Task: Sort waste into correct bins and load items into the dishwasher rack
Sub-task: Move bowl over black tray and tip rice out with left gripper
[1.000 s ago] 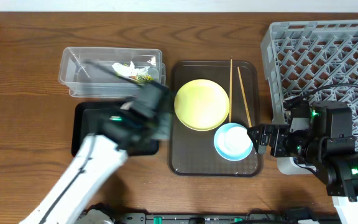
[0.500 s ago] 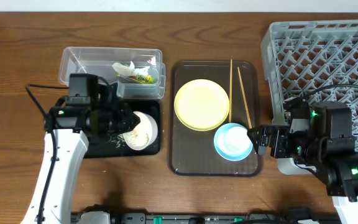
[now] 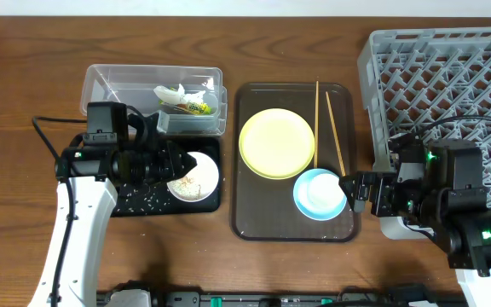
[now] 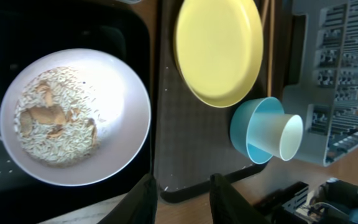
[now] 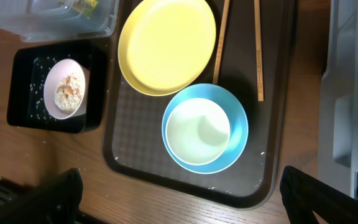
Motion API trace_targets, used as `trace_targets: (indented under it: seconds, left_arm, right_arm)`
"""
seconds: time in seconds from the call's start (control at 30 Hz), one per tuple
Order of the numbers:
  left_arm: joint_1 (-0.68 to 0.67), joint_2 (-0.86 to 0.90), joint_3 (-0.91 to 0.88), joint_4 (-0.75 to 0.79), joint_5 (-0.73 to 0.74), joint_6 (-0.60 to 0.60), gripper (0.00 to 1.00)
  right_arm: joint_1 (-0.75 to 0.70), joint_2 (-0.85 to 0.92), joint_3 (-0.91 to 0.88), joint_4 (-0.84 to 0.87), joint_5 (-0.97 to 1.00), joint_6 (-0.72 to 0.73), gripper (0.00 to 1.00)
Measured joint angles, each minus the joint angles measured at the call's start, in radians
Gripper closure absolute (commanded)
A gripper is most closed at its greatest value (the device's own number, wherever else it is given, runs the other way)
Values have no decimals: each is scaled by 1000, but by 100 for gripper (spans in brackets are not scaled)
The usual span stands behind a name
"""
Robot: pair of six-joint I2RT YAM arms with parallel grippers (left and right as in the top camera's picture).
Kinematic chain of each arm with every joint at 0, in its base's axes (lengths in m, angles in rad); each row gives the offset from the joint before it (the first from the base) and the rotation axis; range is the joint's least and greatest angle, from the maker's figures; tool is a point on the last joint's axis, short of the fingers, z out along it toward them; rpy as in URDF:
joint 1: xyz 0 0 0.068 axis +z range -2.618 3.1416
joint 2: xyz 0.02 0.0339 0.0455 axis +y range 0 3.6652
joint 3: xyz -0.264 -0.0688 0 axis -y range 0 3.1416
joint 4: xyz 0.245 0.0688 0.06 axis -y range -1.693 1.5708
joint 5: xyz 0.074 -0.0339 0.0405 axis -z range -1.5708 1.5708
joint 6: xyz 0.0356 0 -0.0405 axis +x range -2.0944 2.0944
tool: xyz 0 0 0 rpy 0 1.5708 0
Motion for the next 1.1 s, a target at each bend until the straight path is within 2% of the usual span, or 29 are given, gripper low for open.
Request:
trace_targets:
  seconds: [0.27,0.33,0.63,0.9,1.1]
  left_arm:
    - [-5,0,0,-21,-50,0,68]
    - [-26,0,0,-25,-103,1,64]
    - [-298,65,0,0,-430,12,65]
    - [-381,241,0,24,-508,27,64]
    - [-400,309,0,26,-528,45,64]
  right_arm:
    - [0,0,0,0,0,0,1]
    - [0,0,0,0,0,0,1]
    - [0,0,0,0,0,0,1]
    - [0,0,0,0,0,0,1]
    - [0,0,0,0,0,0,1]
